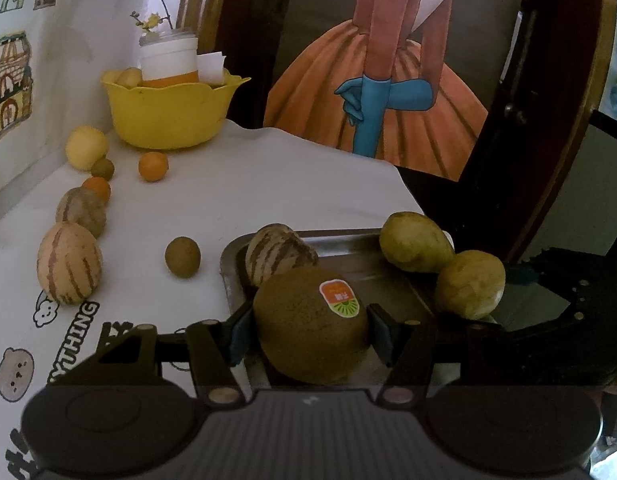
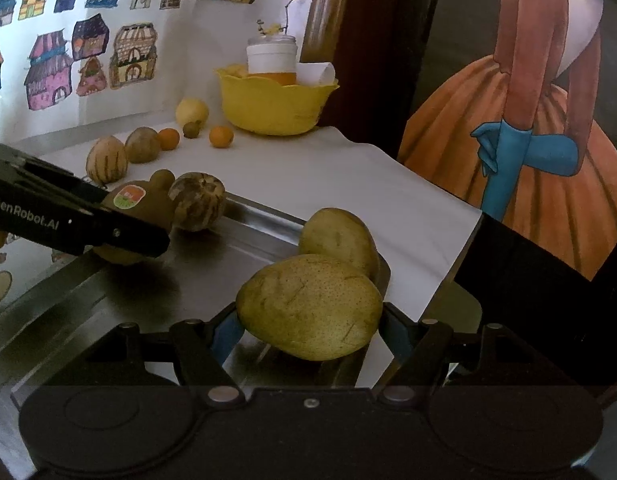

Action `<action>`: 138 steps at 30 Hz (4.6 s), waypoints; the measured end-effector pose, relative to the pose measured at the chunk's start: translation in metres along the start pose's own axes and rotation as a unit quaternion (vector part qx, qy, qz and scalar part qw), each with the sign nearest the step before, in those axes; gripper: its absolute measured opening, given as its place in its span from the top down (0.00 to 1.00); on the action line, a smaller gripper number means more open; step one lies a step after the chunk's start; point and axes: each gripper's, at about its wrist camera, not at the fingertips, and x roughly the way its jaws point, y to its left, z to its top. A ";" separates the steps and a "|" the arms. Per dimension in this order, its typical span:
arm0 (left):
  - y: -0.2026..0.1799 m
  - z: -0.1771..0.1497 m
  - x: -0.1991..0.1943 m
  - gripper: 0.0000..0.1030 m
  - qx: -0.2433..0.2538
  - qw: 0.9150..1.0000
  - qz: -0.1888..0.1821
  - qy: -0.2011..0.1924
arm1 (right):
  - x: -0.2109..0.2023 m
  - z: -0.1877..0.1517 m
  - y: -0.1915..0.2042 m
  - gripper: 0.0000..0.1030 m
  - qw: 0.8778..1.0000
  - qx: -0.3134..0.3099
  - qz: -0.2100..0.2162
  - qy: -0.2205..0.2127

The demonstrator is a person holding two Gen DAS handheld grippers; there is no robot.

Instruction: Organize fruits

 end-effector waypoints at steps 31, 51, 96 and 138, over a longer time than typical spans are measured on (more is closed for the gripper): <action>-0.010 -0.004 -0.002 0.36 0.062 0.998 0.014 0.003 | -0.002 -0.006 0.011 0.27 0.999 -0.038 -0.006 -0.003; -0.009 -0.036 -0.102 0.01 -0.010 0.998 0.045 -0.048 | -0.099 -0.017 0.032 0.01 0.998 0.024 -0.008 -0.065; 0.067 -0.110 -0.221 0.01 -0.047 0.986 0.147 0.059 | -0.152 -0.005 0.171 0.01 0.977 0.038 0.158 0.135; 0.142 0.014 -0.060 0.01 -0.078 0.991 0.104 -0.014 | 0.072 0.125 0.115 0.08 0.957 -0.248 0.144 0.031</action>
